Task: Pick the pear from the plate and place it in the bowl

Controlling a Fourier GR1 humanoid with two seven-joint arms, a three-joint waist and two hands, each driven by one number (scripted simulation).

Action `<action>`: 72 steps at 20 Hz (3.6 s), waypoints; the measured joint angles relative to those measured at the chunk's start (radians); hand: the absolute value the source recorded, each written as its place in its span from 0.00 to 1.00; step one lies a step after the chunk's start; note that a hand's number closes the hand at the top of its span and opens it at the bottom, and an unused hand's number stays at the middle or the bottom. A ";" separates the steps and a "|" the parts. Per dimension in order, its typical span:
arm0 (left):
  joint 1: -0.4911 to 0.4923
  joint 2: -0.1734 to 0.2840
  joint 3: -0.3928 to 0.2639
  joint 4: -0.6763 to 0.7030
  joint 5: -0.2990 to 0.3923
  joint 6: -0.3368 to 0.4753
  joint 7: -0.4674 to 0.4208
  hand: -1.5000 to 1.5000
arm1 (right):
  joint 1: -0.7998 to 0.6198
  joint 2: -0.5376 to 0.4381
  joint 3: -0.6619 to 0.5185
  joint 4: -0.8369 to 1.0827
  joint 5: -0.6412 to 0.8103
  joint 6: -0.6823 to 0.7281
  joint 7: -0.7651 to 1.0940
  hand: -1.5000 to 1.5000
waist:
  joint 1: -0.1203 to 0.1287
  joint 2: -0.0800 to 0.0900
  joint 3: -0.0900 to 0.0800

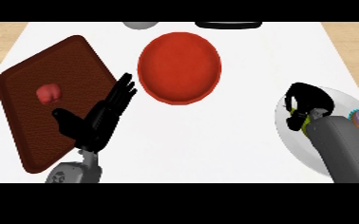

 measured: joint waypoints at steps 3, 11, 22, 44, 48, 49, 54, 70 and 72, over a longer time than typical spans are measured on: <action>0.005 0.008 -0.004 0.001 0.003 -0.017 -0.003 0.50 | -0.040 0.170 0.101 -0.062 0.063 -0.045 0.118 1.00 | 0.021 0.000 0.004; -0.048 -0.015 -0.038 0.023 0.006 -0.037 0.016 0.50 | -0.210 0.380 0.417 -0.170 0.098 -0.182 0.478 1.00 | 0.111 0.005 0.008; -0.081 -0.026 -0.034 0.063 -0.001 -0.028 0.019 0.50 | -0.503 0.397 0.666 -0.345 0.054 -0.292 0.746 1.00 | 0.102 -0.005 0.006; -0.058 -0.016 -0.010 0.035 -0.001 -0.021 0.007 0.50 | -0.838 0.401 0.528 -0.063 0.022 -0.404 0.753 1.00 | 0.057 0.010 0.008; -0.049 -0.012 -0.006 0.029 -0.006 -0.020 -0.002 0.50 | -0.837 0.405 0.473 0.060 0.056 -0.462 0.693 1.00 | 0.046 0.013 0.009; -0.044 -0.020 -0.012 0.028 -0.010 -0.016 -0.005 0.50 | -0.838 0.406 0.462 0.099 0.063 -0.481 0.677 1.00 | 0.046 0.014 0.009; -0.049 -0.012 -0.004 0.012 -0.006 -0.016 0.014 0.50 | -0.849 0.408 0.405 0.302 0.099 -0.572 0.600 1.00 | 0.047 0.018 0.009; -0.052 -0.016 -0.005 0.005 -0.003 -0.027 0.016 0.50 | -0.801 0.412 0.147 0.632 -0.044 -0.881 0.387 0.00 | 0.059 0.029 0.011; -0.055 -0.013 0.001 0.013 -0.002 -0.029 0.011 0.50 | -0.784 0.413 0.115 0.596 -0.066 -0.981 0.341 0.00 | 0.053 0.029 0.011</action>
